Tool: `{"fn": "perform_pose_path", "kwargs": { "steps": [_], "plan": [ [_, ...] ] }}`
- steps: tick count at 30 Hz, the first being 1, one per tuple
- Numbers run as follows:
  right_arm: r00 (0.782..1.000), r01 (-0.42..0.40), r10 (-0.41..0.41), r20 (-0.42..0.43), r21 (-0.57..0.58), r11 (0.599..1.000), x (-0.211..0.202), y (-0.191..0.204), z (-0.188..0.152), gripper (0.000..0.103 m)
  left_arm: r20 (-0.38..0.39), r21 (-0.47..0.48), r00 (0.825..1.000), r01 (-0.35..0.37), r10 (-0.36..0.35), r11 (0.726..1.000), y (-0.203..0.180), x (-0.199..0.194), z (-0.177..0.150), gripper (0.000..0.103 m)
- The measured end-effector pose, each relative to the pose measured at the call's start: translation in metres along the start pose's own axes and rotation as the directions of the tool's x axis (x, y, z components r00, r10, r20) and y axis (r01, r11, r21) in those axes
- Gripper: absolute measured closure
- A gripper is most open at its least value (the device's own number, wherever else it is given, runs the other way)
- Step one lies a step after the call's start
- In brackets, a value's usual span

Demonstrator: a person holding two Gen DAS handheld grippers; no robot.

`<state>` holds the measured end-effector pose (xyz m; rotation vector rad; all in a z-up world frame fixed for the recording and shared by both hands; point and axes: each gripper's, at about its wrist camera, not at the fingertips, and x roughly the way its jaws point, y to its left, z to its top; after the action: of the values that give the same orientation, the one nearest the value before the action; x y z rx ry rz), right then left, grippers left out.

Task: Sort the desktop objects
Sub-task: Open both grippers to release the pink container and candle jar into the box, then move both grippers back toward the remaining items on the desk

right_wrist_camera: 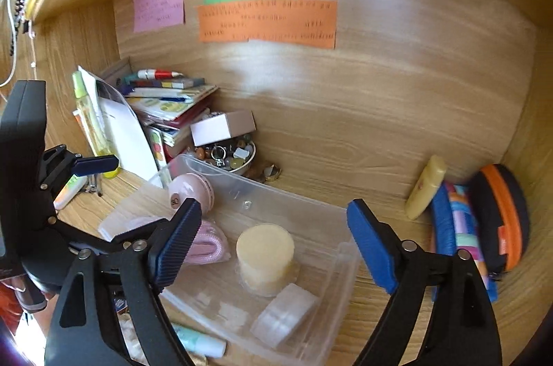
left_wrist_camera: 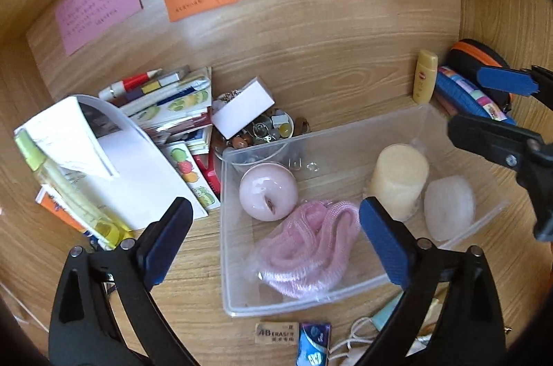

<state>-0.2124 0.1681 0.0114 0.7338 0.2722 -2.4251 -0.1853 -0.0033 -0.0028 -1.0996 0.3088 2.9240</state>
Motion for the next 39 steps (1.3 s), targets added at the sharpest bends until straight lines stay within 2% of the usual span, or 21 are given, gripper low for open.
{"fn": "perform_pose_path", "kwargs": {
  "steps": [7,20,32,39],
  "plan": [
    [0.999,0.038,-0.037,0.035,-0.024,0.999,-0.039,0.006,-0.012,0.006,0.057,-0.005,0.998,0.003,-0.003,1.000,0.000,-0.039,-0.012,0.004],
    [0.998,0.052,-0.051,0.040,-0.024,0.998,-0.085,0.017,-0.053,0.006,0.123,-0.029,0.992,0.030,-0.027,0.999,-0.003,-0.103,-0.047,0.002],
    [0.999,0.034,-0.034,0.002,0.005,0.999,-0.109,0.020,-0.111,0.005,0.111,-0.054,0.993,0.046,-0.039,0.998,-0.013,-0.124,-0.097,0.002],
    [0.999,-0.022,0.022,-0.026,0.010,1.000,-0.116,0.035,-0.139,0.005,0.065,-0.108,0.996,0.068,-0.062,0.992,-0.014,-0.118,-0.130,0.002]
  ]
}}
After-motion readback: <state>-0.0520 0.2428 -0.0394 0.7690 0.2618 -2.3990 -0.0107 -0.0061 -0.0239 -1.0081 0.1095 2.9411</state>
